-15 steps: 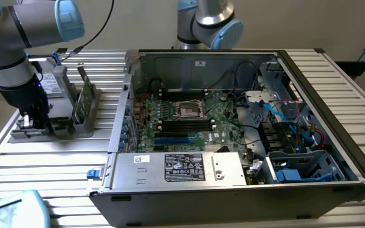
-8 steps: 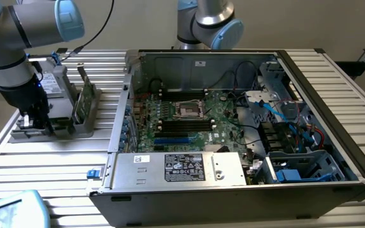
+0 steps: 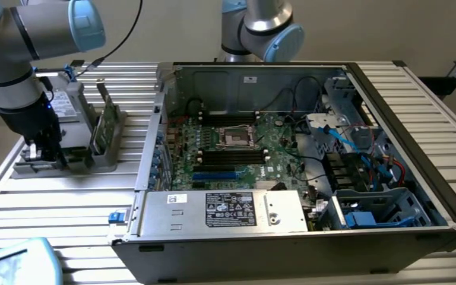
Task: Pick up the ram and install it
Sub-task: 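Pick up the ram and move it above insertion slot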
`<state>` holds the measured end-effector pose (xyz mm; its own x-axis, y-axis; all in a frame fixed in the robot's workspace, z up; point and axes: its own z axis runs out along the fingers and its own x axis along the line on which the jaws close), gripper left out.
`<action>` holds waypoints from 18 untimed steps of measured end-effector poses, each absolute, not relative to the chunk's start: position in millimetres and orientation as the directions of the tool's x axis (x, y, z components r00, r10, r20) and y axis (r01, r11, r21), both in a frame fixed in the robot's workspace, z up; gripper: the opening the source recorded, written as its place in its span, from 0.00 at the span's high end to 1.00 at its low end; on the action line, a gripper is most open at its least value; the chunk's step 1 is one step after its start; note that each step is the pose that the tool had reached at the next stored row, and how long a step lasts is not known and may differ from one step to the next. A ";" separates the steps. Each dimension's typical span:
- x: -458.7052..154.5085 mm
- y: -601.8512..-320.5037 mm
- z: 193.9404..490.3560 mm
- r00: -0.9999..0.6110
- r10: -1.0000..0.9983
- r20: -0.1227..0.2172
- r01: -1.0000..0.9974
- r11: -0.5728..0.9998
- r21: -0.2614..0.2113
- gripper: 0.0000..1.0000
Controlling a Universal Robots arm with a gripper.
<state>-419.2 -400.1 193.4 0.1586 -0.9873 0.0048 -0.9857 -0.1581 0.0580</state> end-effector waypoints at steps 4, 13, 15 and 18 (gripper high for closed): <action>-419.0 -400.1 197.4 0.159 -0.987 0.004 -0.986 -0.158 0.060 0.86; -418.7 -400.1 202.7 0.159 -0.987 0.004 -0.985 -0.158 0.064 0.86; -418.5 -400.1 203.9 0.159 -0.987 0.004 -0.985 -0.158 0.064 0.86; -418.1 -400.1 205.1 0.159 -0.987 0.003 -0.985 -0.158 0.066 0.86</action>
